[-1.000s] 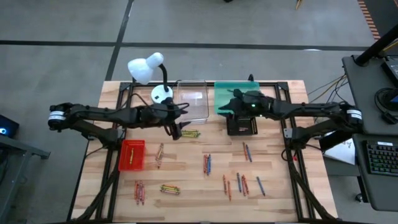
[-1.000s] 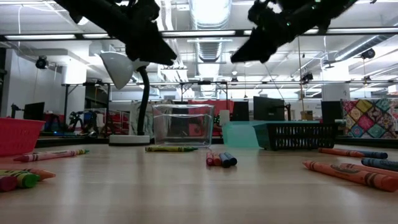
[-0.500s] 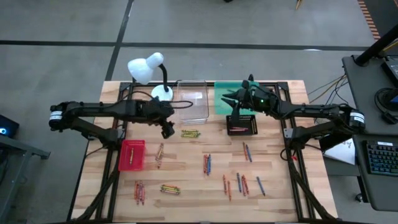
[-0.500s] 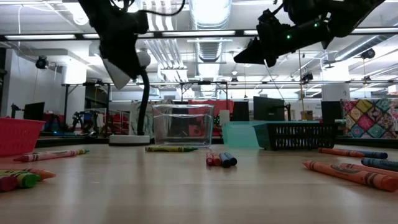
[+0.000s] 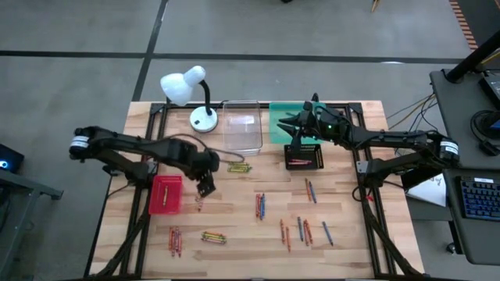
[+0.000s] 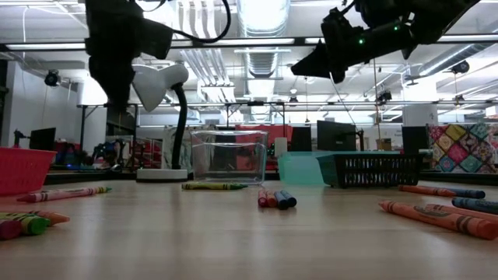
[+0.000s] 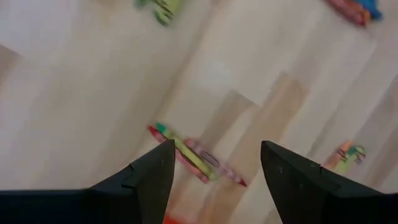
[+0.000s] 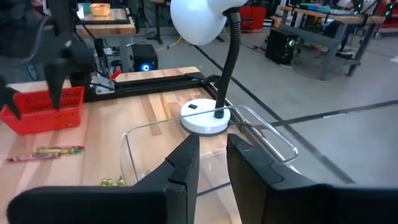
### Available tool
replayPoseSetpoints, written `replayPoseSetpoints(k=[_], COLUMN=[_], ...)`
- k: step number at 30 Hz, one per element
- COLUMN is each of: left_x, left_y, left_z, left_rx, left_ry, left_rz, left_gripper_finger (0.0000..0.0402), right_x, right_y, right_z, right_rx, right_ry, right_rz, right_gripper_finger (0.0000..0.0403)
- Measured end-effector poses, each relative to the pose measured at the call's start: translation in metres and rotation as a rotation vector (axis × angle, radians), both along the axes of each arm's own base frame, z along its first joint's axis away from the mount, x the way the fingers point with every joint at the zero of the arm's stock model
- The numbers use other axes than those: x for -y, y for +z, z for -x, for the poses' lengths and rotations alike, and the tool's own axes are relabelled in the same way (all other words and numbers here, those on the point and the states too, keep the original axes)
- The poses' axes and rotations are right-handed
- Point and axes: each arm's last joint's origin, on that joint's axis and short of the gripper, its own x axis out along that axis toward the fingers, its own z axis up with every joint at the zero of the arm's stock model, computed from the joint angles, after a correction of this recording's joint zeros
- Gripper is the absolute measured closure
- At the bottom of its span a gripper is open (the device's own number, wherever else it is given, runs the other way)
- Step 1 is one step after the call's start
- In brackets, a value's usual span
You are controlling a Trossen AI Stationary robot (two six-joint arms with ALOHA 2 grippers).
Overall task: Sort crayons
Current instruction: Put the green crayon into the orange bin
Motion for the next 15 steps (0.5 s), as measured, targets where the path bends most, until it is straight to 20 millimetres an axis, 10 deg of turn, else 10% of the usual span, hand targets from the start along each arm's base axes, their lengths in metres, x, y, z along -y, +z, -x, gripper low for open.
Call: replayPoseSetpoints(k=[15], left_x=[0.036], left_y=[-0.028], left_z=[-0.011], left_rx=[-0.131], left_ry=[0.16], left_rz=[0.044], left_gripper_finger=[0.0182], right_x=[-0.002], right_y=[-0.002], right_z=[0.003], right_rx=[-0.01], right_ry=[-0.002], right_rz=[-0.11], right_gripper_finger=[0.0335])
